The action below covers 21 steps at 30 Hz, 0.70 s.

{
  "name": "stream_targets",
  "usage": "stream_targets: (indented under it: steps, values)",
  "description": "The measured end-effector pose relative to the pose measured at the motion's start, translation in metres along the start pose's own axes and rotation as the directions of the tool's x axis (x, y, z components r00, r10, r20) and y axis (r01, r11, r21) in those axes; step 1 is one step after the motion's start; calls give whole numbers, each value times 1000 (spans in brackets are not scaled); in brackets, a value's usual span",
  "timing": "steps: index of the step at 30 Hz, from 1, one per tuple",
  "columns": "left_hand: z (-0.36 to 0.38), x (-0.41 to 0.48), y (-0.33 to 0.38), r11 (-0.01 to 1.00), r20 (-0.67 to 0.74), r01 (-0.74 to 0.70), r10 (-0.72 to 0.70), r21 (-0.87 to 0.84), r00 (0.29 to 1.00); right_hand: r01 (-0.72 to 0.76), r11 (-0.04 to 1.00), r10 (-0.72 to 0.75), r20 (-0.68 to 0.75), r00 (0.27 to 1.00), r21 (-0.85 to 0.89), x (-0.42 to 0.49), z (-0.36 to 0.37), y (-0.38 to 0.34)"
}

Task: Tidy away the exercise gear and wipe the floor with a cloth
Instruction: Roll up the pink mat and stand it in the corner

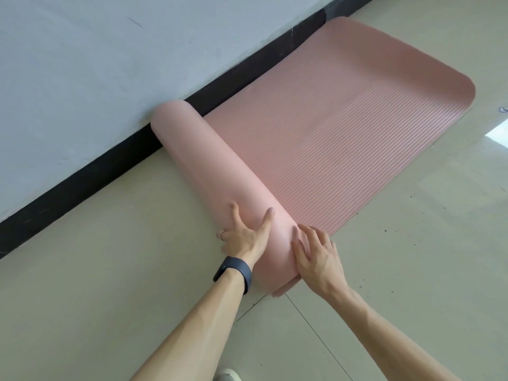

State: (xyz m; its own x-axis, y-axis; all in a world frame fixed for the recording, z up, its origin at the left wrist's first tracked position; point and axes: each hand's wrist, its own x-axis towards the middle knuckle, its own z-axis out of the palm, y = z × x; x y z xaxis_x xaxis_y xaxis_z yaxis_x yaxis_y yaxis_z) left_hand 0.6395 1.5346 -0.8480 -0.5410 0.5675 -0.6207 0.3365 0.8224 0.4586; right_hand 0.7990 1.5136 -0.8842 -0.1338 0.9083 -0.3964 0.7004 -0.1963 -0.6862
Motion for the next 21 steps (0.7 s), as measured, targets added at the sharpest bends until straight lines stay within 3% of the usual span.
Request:
stream_targets:
  steps: [2, 5, 9, 13, 15, 17, 19, 21]
  values:
    - [-8, 9, 11, 992, 28, -122, 122, 24, 992, 72, 997, -72, 1, 997, -19, -6, -8, 2]
    - [-18, 22, 23, 957, 109, -290, 290, -11, 951, 109, 953, -134, -68, 989, -283, -5, -10, 7]
    - [-23, 24, 32, 916, 164, -348, 381, -198, 910, 183, 831, -323, -189, 927, -525, 1, -10, 9]
    - [-28, 20, 41, 883, 176, -389, 440, -263, 880, 341, 650, -543, -102, 833, -679, 2, -9, 15]
    - [-26, 21, 45, 878, 55, -434, 453, -201, 890, 376, 615, -585, -82, 807, -693, 8, -19, 20]
    - [-23, 25, 42, 898, -59, -433, 429, -76, 901, 350, 658, -563, -128, 816, -667, 16, -33, 25]
    - [-19, 31, 37, 887, -13, -454, 457, 90, 890, 275, 723, -506, -216, 835, -633, 28, -47, 30]
    - [-11, 37, 36, 778, 116, -542, 536, 318, 836, 178, 775, -436, -309, 845, -606, 38, -59, 36]
